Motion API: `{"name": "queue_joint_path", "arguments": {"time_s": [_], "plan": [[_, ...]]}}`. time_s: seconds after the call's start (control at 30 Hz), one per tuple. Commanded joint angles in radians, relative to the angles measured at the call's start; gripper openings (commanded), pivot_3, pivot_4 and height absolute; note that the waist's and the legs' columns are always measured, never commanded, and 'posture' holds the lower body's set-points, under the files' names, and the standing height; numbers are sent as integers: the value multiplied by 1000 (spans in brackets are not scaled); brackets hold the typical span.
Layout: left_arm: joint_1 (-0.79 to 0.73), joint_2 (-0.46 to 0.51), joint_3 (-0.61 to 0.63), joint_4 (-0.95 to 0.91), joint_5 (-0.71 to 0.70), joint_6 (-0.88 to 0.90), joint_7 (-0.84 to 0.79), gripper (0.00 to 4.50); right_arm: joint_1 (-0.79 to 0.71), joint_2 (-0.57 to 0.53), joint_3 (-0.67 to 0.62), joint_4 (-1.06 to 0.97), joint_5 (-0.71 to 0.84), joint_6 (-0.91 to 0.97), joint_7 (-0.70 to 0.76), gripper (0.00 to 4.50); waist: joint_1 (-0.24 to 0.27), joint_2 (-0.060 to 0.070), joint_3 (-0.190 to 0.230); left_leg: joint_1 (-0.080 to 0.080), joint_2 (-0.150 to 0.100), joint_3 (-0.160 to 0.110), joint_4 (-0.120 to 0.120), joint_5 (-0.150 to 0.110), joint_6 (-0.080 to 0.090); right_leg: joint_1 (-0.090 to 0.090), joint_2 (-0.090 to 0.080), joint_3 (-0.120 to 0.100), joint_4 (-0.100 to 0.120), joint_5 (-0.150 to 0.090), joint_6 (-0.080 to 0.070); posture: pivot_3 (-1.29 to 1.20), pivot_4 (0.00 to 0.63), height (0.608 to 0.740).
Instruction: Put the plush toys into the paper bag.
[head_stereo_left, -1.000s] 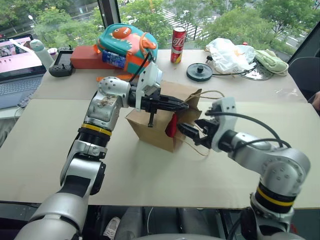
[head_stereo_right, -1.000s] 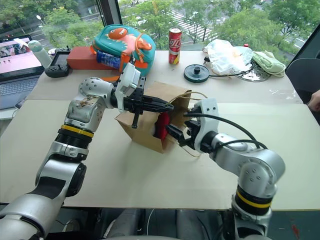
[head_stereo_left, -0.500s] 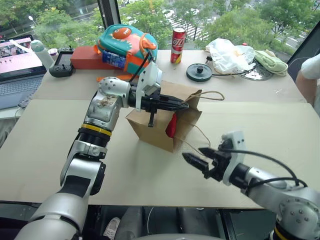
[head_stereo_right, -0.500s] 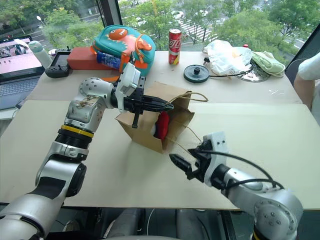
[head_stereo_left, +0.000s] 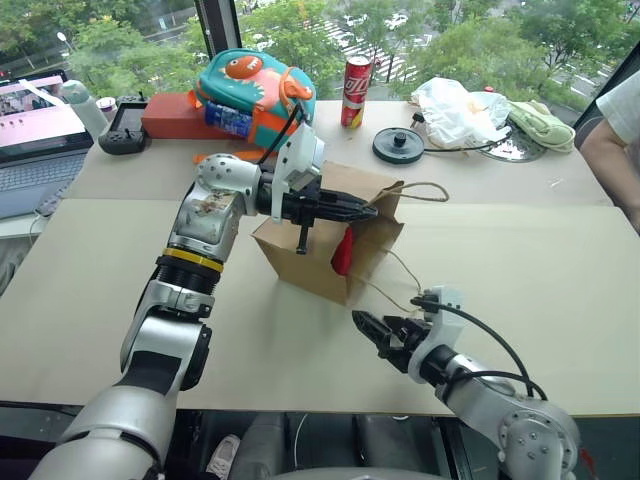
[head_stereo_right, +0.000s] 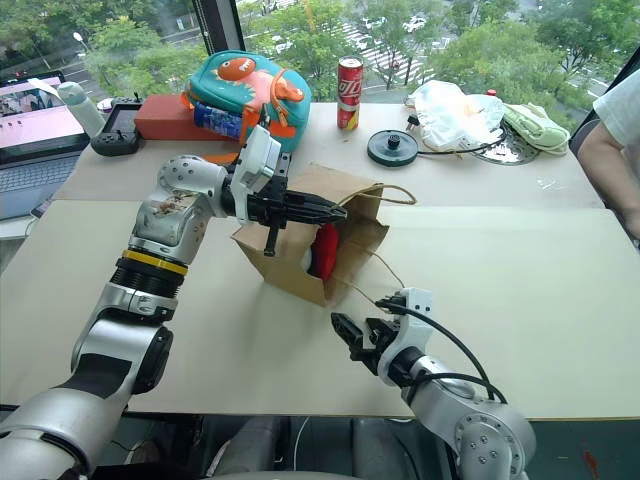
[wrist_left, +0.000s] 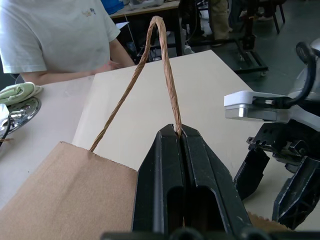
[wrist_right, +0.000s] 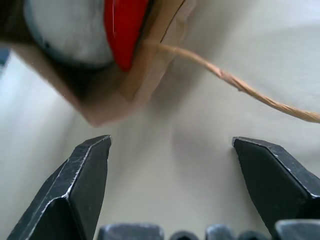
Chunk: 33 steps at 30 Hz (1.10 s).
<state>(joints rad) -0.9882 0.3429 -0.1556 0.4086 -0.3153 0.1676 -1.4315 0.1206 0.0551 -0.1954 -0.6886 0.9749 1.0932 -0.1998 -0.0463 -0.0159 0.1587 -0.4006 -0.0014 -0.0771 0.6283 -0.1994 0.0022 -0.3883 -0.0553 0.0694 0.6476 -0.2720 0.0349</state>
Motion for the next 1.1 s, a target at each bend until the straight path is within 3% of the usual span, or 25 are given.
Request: {"name": "queue_joint_path", "arguments": {"time_s": [0.03, 0.23, 0.57, 0.67, 1.03, 1.1], "plan": [[-19, -1, 12, -14, -10, -17, 1, 0, -17, 103, -61, 96, 61, -119, -47, 4313, 1, 0, 0, 1, 0, 0, 0, 0, 0, 1, 0, 1, 0, 0, 0, 0, 150, 740], [-20, -1, 12, -12, -6, -24, 2, 0, -48, 172, -66, 178, 205, -319, -102, 4313, 4, 0, 0, 2, -1, 1, 0, 0, 0, 2, 0, 1, 0, 0, 1, 0, 150, 740], [-22, -2, 10, -4, -3, -34, 3, 0, -75, 88, -5, 229, 238, -478, -170, 4313, 3, 0, 0, 0, -1, 0, 0, 0, 0, 1, -1, 0, 0, 0, 0, 0, 150, 740], [-22, -2, 10, -4, -2, -35, 4, 0, -83, 78, 11, 238, 234, -501, -174, 3724, 3, 0, 0, 0, -1, 1, 0, 0, 0, 1, -1, 1, 0, 0, 0, 0, 150, 740], [-20, 0, 8, -4, 0, -39, 1, 0, -71, 40, 67, 207, 225, -537, -157, 50, 1, 0, 0, 0, -1, 0, -1, 0, 0, 0, 0, 0, 0, 0, 0, 0, 150, 740], [-21, -2, 6, -2, 2, -42, 0, 0, -66, 29, 68, 194, 225, -542, -149, 21, 1, 0, 0, 0, -1, 0, -1, 0, 0, 0, 0, 1, 0, 0, 0, 0, 150, 740]]}}
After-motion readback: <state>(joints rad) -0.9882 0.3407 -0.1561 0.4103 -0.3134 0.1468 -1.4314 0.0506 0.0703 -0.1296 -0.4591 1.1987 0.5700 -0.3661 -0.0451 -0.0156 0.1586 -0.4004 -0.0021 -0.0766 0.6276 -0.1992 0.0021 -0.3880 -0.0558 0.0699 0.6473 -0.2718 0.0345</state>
